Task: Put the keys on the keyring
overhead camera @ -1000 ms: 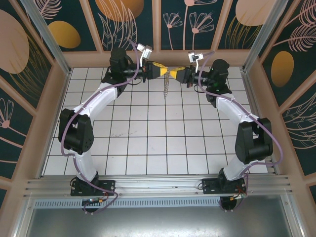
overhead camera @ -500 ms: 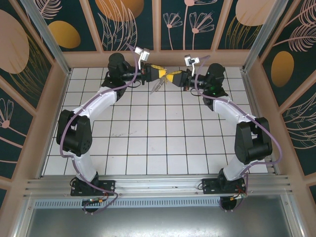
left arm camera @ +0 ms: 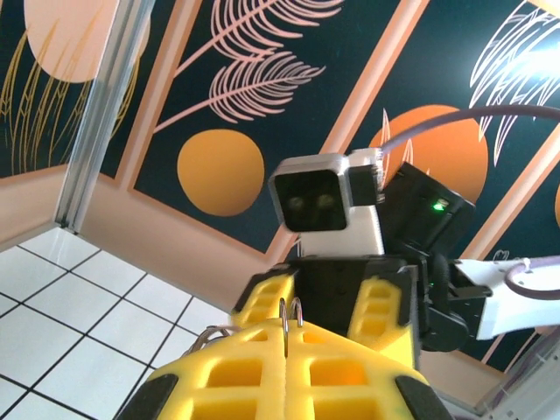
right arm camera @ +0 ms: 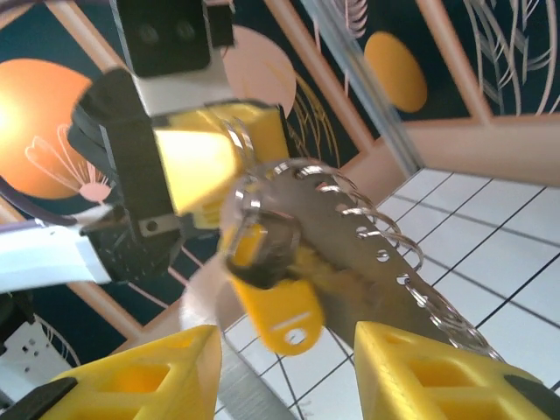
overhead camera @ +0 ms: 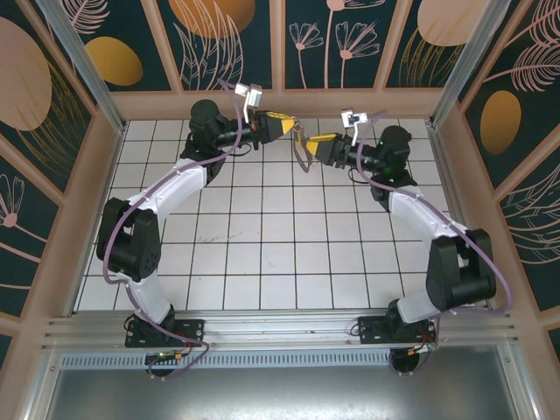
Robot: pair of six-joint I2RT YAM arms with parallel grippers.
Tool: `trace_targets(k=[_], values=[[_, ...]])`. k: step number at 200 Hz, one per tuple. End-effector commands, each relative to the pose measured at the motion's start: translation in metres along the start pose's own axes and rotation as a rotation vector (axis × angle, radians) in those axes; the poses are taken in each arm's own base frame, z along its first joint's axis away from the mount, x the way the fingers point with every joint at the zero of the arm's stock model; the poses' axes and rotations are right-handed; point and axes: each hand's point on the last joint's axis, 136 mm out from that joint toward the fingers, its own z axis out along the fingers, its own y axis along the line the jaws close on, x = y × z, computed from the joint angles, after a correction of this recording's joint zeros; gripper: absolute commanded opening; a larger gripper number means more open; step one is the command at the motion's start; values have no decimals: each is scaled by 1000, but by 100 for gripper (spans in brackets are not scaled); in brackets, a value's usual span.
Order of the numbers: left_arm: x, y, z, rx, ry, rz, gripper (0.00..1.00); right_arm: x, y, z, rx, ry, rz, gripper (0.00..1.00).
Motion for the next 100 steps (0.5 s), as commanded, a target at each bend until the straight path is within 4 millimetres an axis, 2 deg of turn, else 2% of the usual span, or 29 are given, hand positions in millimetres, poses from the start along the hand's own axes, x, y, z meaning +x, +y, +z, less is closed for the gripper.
trace_targets(k=[1, 51, 60, 100], values=[[-28, -23, -5, 22, -102, 45, 0, -35, 24, -11, 28, -143, -61, 46], [-40, -32, -16, 42, -232, 15, 0, -83, 34, -7, 43, -335, -24, 46], [-42, -32, -18, 45, -257, 2, 0, -87, 36, -3, 23, -350, -17, 46], [-48, -38, -20, 90, -320, -56, 0, -94, 22, 21, -9, -384, 26, 46]])
